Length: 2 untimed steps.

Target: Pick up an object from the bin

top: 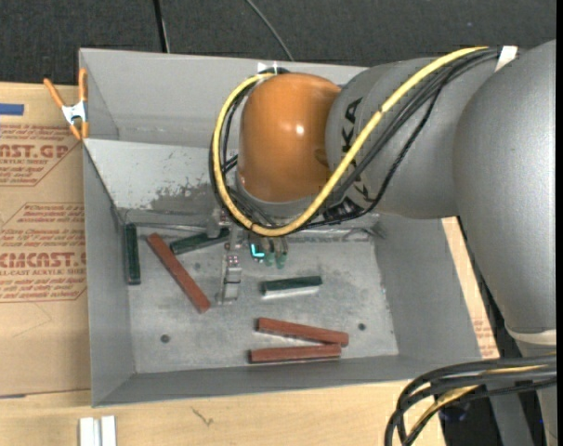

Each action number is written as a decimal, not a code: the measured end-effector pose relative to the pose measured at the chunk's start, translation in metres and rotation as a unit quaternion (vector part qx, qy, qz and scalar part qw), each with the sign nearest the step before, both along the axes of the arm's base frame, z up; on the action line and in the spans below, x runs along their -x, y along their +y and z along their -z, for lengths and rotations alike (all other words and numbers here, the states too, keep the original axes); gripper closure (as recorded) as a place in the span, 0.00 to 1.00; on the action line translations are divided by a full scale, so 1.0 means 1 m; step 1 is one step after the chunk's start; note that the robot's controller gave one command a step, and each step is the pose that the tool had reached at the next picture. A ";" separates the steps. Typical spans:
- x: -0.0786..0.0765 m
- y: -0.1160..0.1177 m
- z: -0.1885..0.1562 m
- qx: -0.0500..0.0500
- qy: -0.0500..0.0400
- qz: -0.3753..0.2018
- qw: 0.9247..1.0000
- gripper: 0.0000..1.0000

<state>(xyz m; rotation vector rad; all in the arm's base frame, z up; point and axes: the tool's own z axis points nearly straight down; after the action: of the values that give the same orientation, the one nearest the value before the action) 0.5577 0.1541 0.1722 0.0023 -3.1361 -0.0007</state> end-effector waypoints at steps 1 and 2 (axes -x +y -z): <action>-0.002 -0.001 -0.003 -0.001 -0.003 0.001 1.000 0.00; 0.019 -0.012 0.049 -0.001 -0.006 0.018 1.000 0.00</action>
Offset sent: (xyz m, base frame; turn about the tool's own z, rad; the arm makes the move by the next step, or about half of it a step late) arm -0.0415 -0.0242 -0.1022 0.0724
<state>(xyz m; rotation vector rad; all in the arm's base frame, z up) 0.5386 0.1425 0.1234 -0.0545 -3.1476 -0.0043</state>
